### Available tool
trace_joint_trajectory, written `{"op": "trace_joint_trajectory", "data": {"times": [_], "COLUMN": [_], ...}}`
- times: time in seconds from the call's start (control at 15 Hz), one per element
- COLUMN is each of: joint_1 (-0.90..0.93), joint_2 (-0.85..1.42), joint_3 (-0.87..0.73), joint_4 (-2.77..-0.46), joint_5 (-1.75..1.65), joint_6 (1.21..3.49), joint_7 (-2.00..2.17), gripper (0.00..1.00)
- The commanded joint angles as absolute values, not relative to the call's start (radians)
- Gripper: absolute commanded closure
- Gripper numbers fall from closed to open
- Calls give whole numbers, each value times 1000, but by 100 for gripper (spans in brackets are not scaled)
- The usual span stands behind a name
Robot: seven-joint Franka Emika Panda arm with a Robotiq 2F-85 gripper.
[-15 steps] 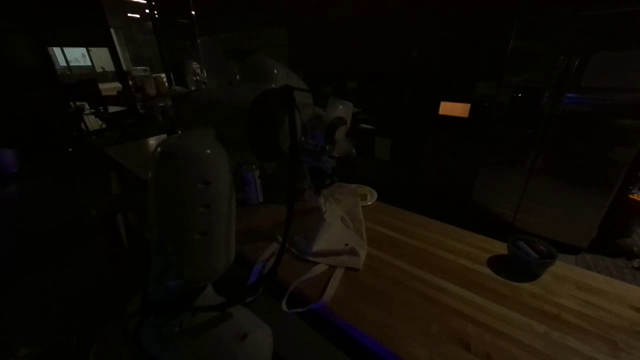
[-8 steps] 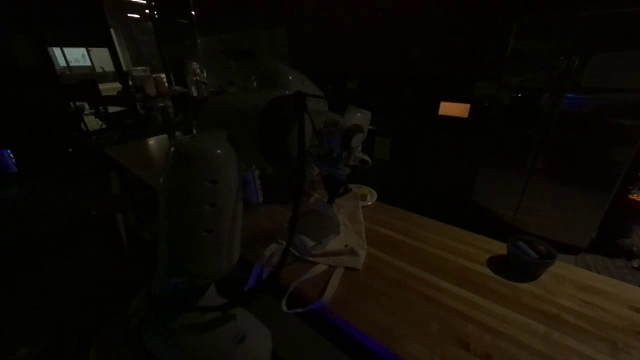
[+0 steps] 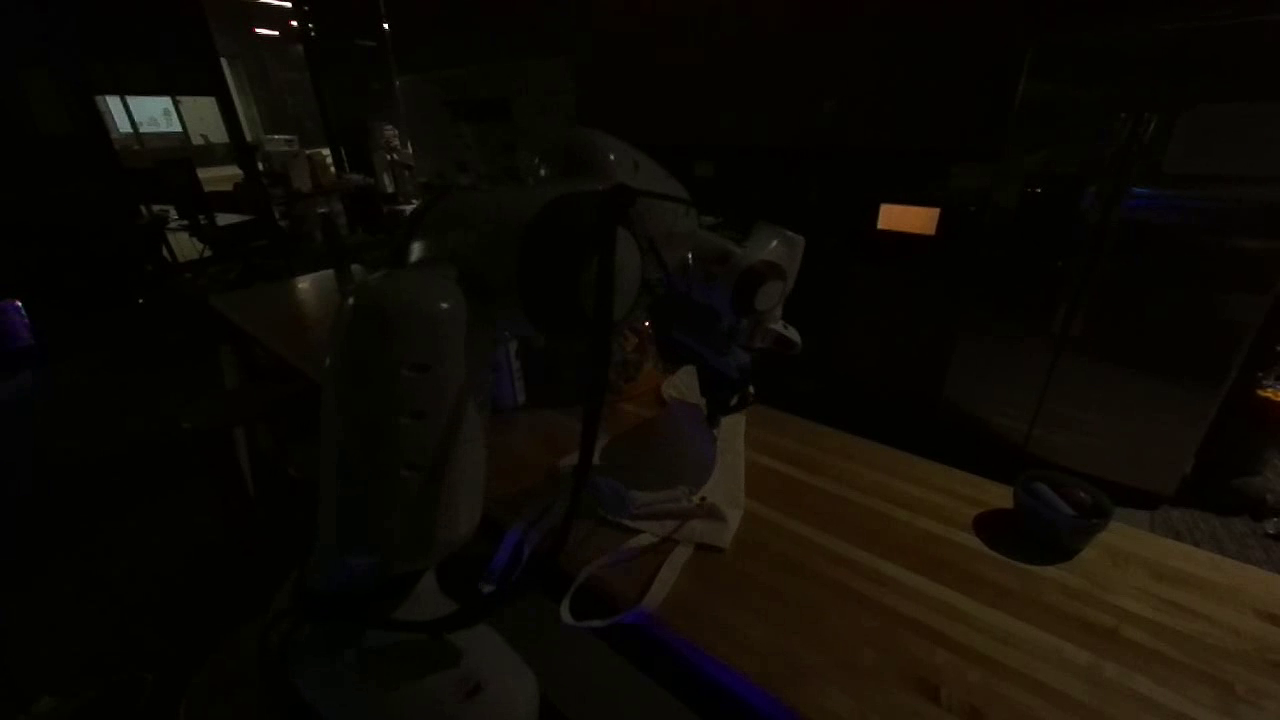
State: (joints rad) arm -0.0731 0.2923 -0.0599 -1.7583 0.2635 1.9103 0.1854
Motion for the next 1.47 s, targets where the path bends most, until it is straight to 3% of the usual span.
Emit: {"op": "trace_joint_trajectory", "data": {"times": [0.0,1.4], "joint_1": [-104,-235], "joint_2": [216,-72], "joint_3": [-93,-242], "joint_4": [-1850,-2234], "joint_5": [279,287], "joint_6": [1938,2059], "joint_7": [216,260], "gripper": [99,99]}}
